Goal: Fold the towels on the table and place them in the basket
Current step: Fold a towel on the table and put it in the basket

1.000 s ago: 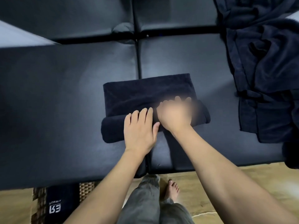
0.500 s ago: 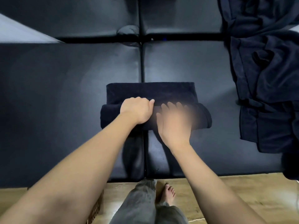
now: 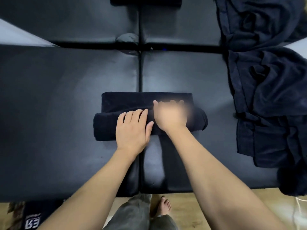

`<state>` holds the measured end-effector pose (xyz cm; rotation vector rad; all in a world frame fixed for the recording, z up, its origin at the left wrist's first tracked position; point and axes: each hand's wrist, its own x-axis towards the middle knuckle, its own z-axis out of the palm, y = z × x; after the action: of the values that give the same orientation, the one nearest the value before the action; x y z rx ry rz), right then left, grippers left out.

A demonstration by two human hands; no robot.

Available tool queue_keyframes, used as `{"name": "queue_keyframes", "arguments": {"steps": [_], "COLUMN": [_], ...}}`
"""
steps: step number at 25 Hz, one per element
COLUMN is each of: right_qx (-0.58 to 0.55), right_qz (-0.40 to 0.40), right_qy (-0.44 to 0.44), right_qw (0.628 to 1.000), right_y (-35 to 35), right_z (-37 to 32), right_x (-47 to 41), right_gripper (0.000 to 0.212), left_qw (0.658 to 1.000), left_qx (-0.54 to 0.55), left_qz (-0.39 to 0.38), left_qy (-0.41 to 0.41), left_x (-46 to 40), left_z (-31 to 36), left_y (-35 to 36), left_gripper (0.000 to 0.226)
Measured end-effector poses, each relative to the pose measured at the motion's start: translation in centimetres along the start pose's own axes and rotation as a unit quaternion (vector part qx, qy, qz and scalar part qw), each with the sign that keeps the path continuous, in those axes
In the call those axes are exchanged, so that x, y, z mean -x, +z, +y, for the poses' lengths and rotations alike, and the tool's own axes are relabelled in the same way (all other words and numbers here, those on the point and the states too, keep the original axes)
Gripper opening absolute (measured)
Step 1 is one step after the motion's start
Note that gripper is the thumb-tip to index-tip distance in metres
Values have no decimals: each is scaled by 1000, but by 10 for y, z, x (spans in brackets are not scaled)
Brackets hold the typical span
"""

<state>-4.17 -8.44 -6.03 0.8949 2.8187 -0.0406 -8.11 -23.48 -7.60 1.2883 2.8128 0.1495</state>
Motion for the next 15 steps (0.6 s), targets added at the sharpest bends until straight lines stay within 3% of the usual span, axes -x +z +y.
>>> {"name": "queue_keyframes", "arguments": {"steps": [4, 7, 9, 12, 15], "right_qx": [-60, -55, -44, -22, -25], "right_qz": [153, 163, 191, 221, 194], "right_qy": [46, 41, 32, 0, -11], "right_qw": [985, 984, 980, 975, 981], "right_y": [15, 31, 28, 28, 20], "right_z": [0, -9, -5, 7, 7], "right_x": [37, 49, 28, 0, -17], "right_gripper": [41, 47, 44, 42, 43], "left_qw": [997, 988, 985, 997, 998], "left_qx": [-46, -43, -22, -16, 11], "left_qz": [-56, -149, -171, -58, 16], "left_qy": [11, -8, -27, -55, -57], "left_x": [-52, -88, -101, -76, -40], "left_z": [-7, -7, -6, -4, 1], "left_y": [-13, -23, -26, -20, -2], "left_gripper": [60, 56, 55, 49, 43]}}
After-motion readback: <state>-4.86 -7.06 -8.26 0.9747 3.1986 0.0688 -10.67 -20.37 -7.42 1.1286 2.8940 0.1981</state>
